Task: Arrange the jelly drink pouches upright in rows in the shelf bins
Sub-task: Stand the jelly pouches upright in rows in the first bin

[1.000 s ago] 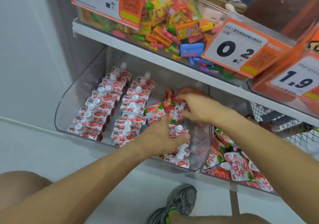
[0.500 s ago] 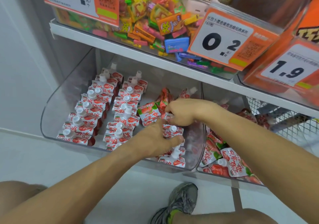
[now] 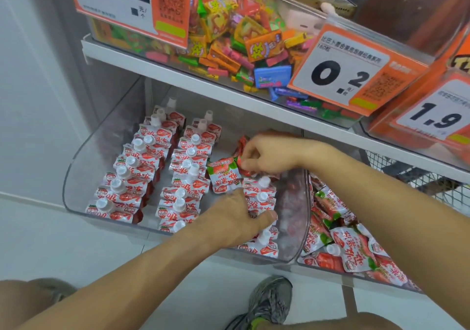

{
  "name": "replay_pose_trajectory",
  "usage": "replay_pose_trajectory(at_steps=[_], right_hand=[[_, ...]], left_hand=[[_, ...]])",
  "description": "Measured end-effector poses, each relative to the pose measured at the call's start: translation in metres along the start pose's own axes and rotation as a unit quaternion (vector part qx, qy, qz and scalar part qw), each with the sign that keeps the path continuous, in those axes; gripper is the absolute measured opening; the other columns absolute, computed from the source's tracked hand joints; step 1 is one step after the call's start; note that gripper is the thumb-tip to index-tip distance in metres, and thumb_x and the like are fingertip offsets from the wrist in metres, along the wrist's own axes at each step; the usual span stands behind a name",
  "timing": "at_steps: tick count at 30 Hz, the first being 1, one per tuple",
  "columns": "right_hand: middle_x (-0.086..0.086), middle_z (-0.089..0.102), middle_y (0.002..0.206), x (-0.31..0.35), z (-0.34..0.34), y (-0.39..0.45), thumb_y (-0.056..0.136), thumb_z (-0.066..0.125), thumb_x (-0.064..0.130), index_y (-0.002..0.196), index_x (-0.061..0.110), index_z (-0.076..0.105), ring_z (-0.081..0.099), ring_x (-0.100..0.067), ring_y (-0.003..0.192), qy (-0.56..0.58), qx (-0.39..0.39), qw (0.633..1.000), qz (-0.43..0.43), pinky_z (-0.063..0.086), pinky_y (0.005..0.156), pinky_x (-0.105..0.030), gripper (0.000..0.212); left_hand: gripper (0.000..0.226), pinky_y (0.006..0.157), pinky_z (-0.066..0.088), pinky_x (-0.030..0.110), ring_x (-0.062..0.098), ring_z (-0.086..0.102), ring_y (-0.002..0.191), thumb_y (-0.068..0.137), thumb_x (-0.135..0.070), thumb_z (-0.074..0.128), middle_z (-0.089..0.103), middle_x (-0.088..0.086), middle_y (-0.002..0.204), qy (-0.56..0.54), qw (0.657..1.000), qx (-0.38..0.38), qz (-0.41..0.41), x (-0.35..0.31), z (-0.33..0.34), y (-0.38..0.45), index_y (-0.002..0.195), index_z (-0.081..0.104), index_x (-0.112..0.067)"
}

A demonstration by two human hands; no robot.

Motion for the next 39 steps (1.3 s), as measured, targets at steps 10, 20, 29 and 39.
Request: replay_pose_trajectory(at_steps=[10, 20, 29, 39], right_hand=[[-0.003, 0.066, 0.122, 0.014, 0.033, 0.055, 0.062, 0.089, 0.05, 0.13, 0.017, 0.059, 0.063, -0.026, 0.106, -0.123, -0.022, 0.991, -0.048, 0.051, 0.087, -0.03, 0.081], [0.003, 0.056, 0.082, 0.01, 0.011, 0.017, 0.048, 0.093, 0.04, 0.081, 0.022, 0.05, 0.049, -0.023, 0.082, -0.083, -0.122, 0.986, -0.082, 0.035, 0.064, -0.035, 0.057], [0.001, 0.064, 0.066, 0.013, -0.007, -0.07, 0.073, 0.081, 0.047, 0.088, 0.018, 0.05, 0.064, -0.008, 0.063, 0.157, -0.266, 0.948, 0.073, 0.051, 0.062, -0.027, 0.045], [-0.002, 0.072, 0.108, 0.005, -0.008, -0.076, 0.102, 0.052, 0.033, 0.114, 0.015, 0.071, 0.068, -0.014, 0.093, 0.151, -0.242, 0.958, 0.043, 0.049, 0.078, -0.021, 0.029]], left_hand=[[0.066, 0.068, 0.043, 0.03, 0.024, 0.063, 0.094, 0.09, -0.065, 0.042, 0.066, 0.009, 0.098, 0.087, 0.989, -0.093, 0.072, -0.002, 0.001, -0.014, 0.126, 0.043, -0.009], [0.054, 0.077, 0.048, 0.034, 0.029, 0.061, 0.103, 0.091, -0.058, 0.046, 0.066, 0.011, 0.108, 0.076, 0.985, -0.126, 0.087, -0.002, 0.0, -0.016, 0.116, 0.052, -0.01], [0.056, 0.069, 0.057, 0.036, 0.022, 0.069, 0.07, 0.088, -0.063, 0.05, 0.072, 0.007, 0.077, 0.024, 0.973, -0.222, 0.055, 0.003, -0.059, -0.037, 0.091, 0.067, -0.009], [0.032, 0.039, 0.037, 0.015, 0.0, 0.051, 0.038, 0.083, -0.039, 0.072, 0.063, -0.008, 0.048, -0.262, 0.92, -0.273, 0.1, 0.016, -0.093, -0.049, 0.068, 0.062, -0.012]])
Point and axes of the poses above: each hand's wrist, its own y-axis towards the middle knuckle, its own z-axis out of the palm, x = y × z, the point moved 4 cm from there along y, towards the middle knuckle
